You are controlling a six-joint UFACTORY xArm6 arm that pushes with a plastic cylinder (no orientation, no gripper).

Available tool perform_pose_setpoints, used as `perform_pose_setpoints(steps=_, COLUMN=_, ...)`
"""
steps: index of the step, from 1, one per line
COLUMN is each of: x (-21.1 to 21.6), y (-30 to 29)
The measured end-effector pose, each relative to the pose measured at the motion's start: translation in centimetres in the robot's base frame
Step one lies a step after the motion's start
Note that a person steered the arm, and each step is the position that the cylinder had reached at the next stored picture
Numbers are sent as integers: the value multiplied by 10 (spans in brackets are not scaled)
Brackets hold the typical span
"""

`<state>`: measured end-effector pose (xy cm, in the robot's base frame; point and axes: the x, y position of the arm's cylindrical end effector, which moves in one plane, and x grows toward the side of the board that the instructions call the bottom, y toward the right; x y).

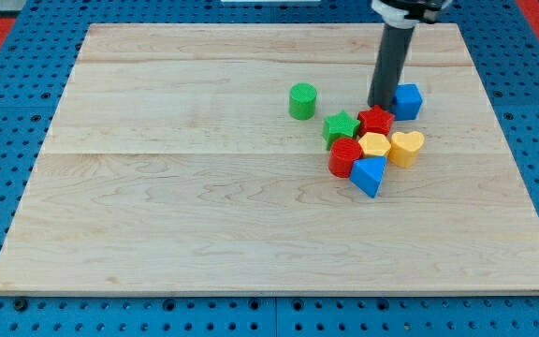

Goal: Push blue cube diagonally below yellow heart

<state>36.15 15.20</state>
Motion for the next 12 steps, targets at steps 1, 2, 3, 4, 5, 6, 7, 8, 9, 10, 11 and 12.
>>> perform_pose_setpoints(steps=1, x=-3, y=24)
perform_pose_setpoints(steps=2, x=-43, y=25)
perform_pose_setpoints(steps=3, x=-43, y=71)
perform_pose_setpoints(steps=4, x=-7, y=79)
perform_pose_setpoints(steps=5, x=6, y=76)
perform_pose_setpoints(steps=6, x=-15, y=58)
perform_pose_setpoints(steps=7, x=-21, y=33)
perform_pose_setpoints(steps=8, x=9, y=50)
perform_pose_setpoints(steps=9, x=40, y=50)
perform_pose_setpoints(steps=10, x=63, y=50)
perform_pose_setpoints(steps=11, x=81, y=53)
perform_pose_setpoints(steps=12, x=92, y=88)
